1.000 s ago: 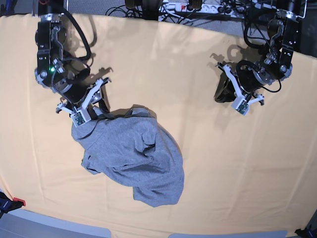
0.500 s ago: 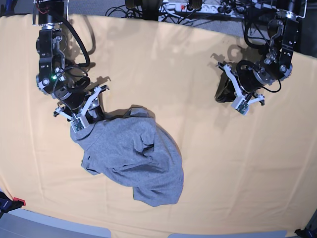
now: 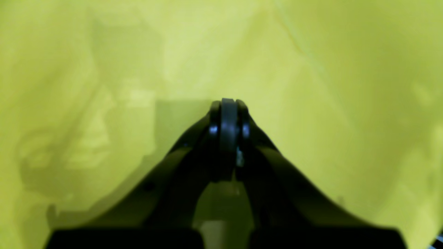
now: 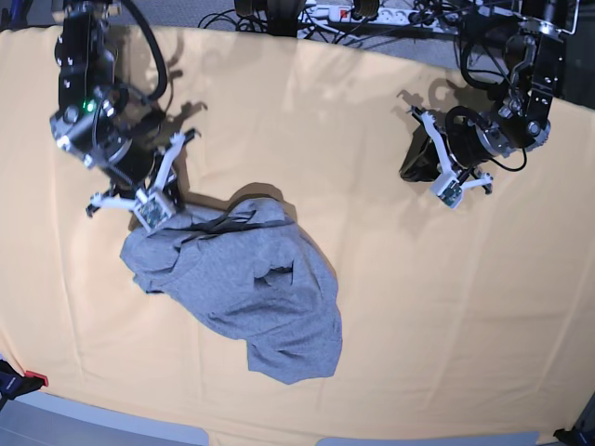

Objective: Layout the t-shirt on the table in an organized manner, then fold the t-shirt properly
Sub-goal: 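Drag the grasped shirt edge away from the pile with the right gripper, then release and regrasp the shirt fabric with the right gripper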

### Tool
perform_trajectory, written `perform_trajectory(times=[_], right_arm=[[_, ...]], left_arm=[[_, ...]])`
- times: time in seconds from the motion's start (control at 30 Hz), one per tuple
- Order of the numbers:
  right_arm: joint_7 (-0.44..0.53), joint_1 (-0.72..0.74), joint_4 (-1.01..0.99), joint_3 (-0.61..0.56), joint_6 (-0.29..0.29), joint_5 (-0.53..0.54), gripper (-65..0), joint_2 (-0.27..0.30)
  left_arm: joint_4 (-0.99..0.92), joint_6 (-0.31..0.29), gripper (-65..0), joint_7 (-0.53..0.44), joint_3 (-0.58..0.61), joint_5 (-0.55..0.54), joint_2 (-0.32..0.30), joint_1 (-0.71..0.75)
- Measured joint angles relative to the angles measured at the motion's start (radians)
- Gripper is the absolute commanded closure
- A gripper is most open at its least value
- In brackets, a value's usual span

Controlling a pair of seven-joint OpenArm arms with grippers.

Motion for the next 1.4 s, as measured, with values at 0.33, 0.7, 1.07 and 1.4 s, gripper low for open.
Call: perform_trajectory(times=[0.33,0.7,1.07,1.4], right_arm=[[0.006,-0.233,0.252,0.032,-0.055,-0.095,0.0,0.000],[0.051,-0.328,0.249,0.192,-0.252,-0.196,0.0,-0.001],[-0.023,-0.410,0.249,0.256,-0.352,-0.154,0.0,-0.018],[-0.004,-0.509,0.249,0.255,-0.076,0.173,-37.7,-0.022]], left_arm=[[0.000,-0.157,0.0,0.018,0.000,-0.108,-0.053,-0.001],[0.000,-0.157,0.0,0.023,0.000,-0.153,-0.054,-0.003],[0.000,-0.157,0.0,0.021,0.000,-0.153,-0.054,-0.006],[0.000,-0.157,0.0,0.021,0.000,-0.153,-0.054,-0.006]])
